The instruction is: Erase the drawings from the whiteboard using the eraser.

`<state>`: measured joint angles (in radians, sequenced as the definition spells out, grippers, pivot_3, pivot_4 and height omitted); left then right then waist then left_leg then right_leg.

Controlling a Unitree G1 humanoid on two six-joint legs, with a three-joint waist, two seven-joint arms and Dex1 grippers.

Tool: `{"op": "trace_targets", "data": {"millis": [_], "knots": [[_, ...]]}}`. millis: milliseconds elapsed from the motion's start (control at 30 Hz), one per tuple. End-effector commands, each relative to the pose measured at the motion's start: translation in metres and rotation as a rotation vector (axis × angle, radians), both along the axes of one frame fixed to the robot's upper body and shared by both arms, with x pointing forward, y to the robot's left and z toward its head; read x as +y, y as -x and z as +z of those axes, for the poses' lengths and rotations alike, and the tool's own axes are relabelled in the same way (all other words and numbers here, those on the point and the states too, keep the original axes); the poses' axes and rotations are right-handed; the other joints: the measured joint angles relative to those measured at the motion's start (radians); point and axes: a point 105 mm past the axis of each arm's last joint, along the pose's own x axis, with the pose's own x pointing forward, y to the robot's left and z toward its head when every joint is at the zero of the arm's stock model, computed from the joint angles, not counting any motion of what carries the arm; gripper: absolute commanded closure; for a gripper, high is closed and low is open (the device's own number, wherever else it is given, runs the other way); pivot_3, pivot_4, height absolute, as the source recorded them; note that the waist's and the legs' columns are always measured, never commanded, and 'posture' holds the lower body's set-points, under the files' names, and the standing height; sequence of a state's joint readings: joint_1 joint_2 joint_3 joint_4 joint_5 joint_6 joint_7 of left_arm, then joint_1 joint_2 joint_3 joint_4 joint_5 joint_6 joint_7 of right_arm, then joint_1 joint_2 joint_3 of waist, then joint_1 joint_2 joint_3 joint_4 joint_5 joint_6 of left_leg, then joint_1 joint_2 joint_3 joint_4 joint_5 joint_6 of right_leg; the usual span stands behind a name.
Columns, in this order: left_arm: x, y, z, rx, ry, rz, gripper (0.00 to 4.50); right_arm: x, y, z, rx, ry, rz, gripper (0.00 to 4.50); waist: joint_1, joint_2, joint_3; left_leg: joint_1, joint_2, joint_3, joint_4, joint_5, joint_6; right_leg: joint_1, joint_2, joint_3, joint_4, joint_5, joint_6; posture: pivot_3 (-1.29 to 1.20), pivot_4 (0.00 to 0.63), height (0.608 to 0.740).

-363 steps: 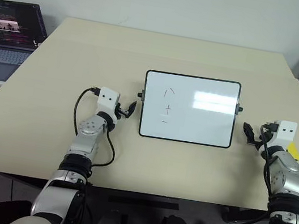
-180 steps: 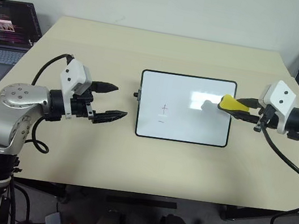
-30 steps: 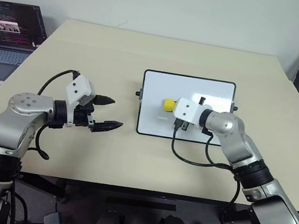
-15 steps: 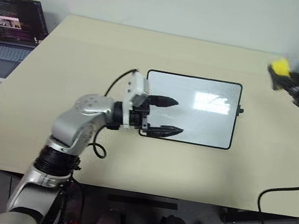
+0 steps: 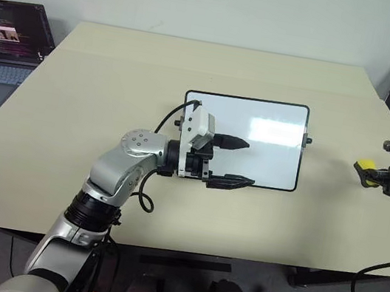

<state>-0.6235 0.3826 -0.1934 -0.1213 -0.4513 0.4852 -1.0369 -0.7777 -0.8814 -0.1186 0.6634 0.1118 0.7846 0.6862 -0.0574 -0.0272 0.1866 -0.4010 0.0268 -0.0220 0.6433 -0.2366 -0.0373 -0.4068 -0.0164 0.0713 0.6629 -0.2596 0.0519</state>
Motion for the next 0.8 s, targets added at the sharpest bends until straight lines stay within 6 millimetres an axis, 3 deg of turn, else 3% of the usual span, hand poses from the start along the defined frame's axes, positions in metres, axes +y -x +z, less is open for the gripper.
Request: {"op": "trace_targets", "data": {"millis": [33, 67, 267, 433, 533, 600, 667, 800], "knots": [[0.001, 0.004, 0.01, -0.051, 0.008, -0.004, 0.0, -0.004, -0.005, 0.004, -0.021, 0.044, -0.004, 3.5, 0.001, 0.0, 0.0, 0.0, 0.0, 0.0, 0.0, 0.0, 0.0, 0.0, 0.0, 0.0, 0.0, 0.0, 0.0, 0.0, 0.15, 0.74], [0.001, 0.004, 0.01, -0.051, 0.008, -0.001, 0.0, -0.006, -0.005, 0.003, -0.018, 0.053, -0.011, 3.5, 0.001, 0.0, 0.0, 0.0, 0.0, 0.0, 0.0, 0.0, 0.0, 0.0, 0.0, 0.0, 0.0, 0.0, 0.0, 0.0, 0.15, 0.74], [0.009, 0.002, 0.009, -0.049, 0.0, 0.038, 0.0, -0.01, -0.009, 0.001, -0.024, 0.057, -0.027, 1.59, 0.0, 0.001, 0.0, 0.0, 0.0, 0.0, 0.0, 0.0, 0.0, 0.0, 0.0, 0.0, 0.0, 0.0, 0.0, 0.0, 0.15, 0.74], [0.032, -0.013, 0.014, -0.066, 0.014, 0.157, 0.0, -0.006, -0.013, 0.009, -0.064, 0.039, 0.009, 0.02, 0.0, 0.001, 0.0, 0.0, 0.0, 0.0, 0.0, 0.0, 0.0, 0.0, 0.0, 0.0, 0.0, 0.0, 0.0, 0.0, 0.15, 0.74], [0.081, -0.034, 0.029, -0.103, 0.072, 0.384, 0.0, -0.003, -0.016, 0.045, -0.262, 0.044, 0.063, 0.02, -0.004, 0.002, 0.001, 0.0, 0.0, 0.0, 0.0, 0.0, 0.0, 0.0, 0.0, 0.0, 0.0, 0.0, 0.0, 0.0, 0.15, 0.74], [0.113, -0.046, 0.037, -0.137, 0.108, 0.551, 0.0, -0.009, -0.012, 0.058, -0.379, 0.051, 0.043, 0.02, -0.003, 0.002, 0.001, 0.0, 0.0, 0.0, 0.0, 0.0, 0.0, 0.0, 0.0, 0.0, 0.0, 0.0, 0.0, 0.0, 0.15, 0.74], [0.138, -0.055, 0.04, -0.161, 0.132, 0.689, 0.0, -0.013, -0.006, 0.058, -0.462, 0.004, 0.021, 0.02, 0.001, 0.002, 0.001, 0.0, 0.001, -0.001, 0.0, 0.0, 0.0, 0.0, 0.0, -0.001, 0.0, 0.0, 0.0, 0.0, 0.15, 0.74], [0.178, -0.076, 0.03, -0.18, 0.189, 0.98, 0.0, -0.003, 0.002, 0.034, -0.539, -0.151, 0.029, 0.02, 0.011, 0.001, 0.001, 0.0, 0.0, -0.001, 0.001, 0.0, 0.0, 0.002, -0.001, -0.002, -0.001, 0.001, 0.001, 0.0, 0.15, 0.74]]}}
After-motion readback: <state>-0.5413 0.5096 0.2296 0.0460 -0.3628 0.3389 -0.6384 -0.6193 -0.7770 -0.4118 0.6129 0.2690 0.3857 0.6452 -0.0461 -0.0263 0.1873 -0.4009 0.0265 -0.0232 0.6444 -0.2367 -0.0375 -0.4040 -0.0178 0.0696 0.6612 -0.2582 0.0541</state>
